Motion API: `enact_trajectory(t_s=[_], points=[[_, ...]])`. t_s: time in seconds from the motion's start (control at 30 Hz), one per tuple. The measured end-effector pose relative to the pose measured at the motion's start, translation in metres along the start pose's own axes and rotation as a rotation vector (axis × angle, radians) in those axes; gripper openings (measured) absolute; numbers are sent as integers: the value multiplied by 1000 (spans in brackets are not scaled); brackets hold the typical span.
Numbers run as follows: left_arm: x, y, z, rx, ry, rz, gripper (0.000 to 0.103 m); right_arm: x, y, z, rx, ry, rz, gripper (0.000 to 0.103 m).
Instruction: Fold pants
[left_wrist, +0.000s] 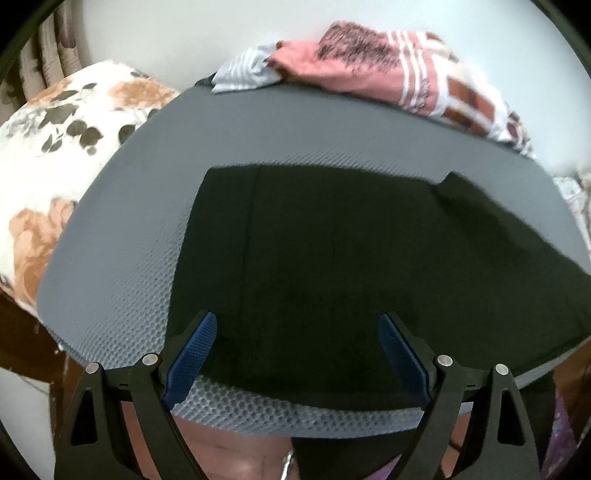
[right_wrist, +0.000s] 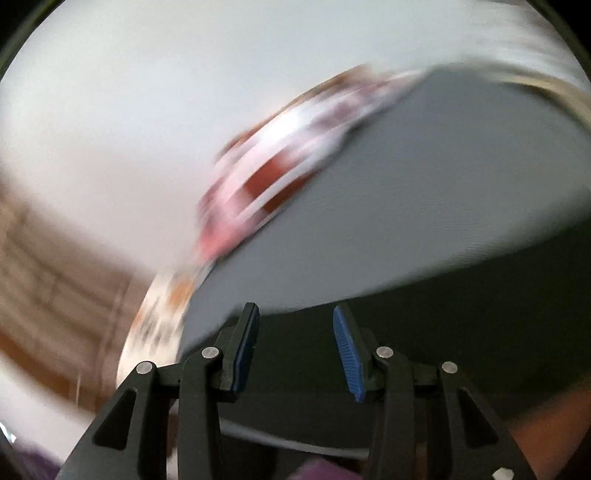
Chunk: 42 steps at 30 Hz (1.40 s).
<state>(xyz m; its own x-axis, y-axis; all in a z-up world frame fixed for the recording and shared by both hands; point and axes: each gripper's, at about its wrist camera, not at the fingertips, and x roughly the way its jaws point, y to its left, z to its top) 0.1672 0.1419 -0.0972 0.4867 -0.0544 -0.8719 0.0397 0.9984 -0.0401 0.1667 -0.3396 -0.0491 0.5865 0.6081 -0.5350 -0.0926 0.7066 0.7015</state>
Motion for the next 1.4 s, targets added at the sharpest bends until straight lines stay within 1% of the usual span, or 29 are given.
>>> enact_trajectory(t_s=[0.03,0.07,0.1,0.13,0.2,0.23,0.27,0.33,0.37,0.43,0.47,0.57,0.6,0.63,0.67,0.73,0.83,0.9,0.97,1.0,1.03,1.1,1.13,1.2,1.3,1.33,1.4], points=[[1,0,-1,-3,2,-1,89,22,14,4,-54,37,2,41],[2,1,-2,-10,11,3,89,60,36,13,-145,99,-1,41],[4,0,-4,-13,22,16,89,86,49,17,-199,139,2,41],[5,0,-6,-13,32,26,89,124,63,24,-259,188,1,40],[11,-2,-10,1,59,50,89,171,71,31,-293,253,5,40],[12,-2,-11,13,61,62,89,201,74,33,-310,299,10,38],[15,-6,-13,43,67,94,89,219,76,35,-326,325,-4,38],[18,-9,-16,71,78,116,89,250,76,35,-345,377,-27,38],[18,-10,-17,74,75,120,89,266,73,34,-341,408,-28,38],[19,-7,-18,54,78,108,90,284,68,31,-333,439,-29,38],[19,-5,-18,39,80,94,91,292,66,30,-327,460,-13,38],[20,-4,-17,35,80,87,92,307,74,18,-371,504,12,37],[20,-5,-18,39,78,90,92,312,77,14,-393,526,19,31],[20,-5,-17,38,78,90,92,317,82,12,-409,537,24,18],[20,-4,-17,33,79,85,92,320,85,9,-429,549,29,13],[20,-5,-16,31,81,80,93,322,91,6,-464,556,34,7],[20,-4,-16,32,82,79,94,321,98,5,-484,538,41,4],[21,-4,-16,32,86,77,94,324,97,7,-471,519,36,3],[21,-4,-15,29,89,76,95,328,97,9,-448,518,49,3],[21,-3,-15,23,91,71,95,326,96,13,-443,493,22,4],[21,-3,-16,21,93,68,96,322,94,17,-440,478,8,7],[22,-4,-16,25,94,67,97,314,90,24,-453,465,-10,9],[22,-5,-16,27,94,68,98,313,88,28,-462,489,-14,10],[23,-6,-16,27,94,68,99,315,85,30,-470,508,-35,13],[23,-5,-16,26,94,66,99,324,83,29,-492,556,-42,14],[23,-5,-16,25,94,66,99,326,84,27,-498,568,-34,14],[23,-4,-16,28,91,66,99,329,88,24,-501,596,13,14]])
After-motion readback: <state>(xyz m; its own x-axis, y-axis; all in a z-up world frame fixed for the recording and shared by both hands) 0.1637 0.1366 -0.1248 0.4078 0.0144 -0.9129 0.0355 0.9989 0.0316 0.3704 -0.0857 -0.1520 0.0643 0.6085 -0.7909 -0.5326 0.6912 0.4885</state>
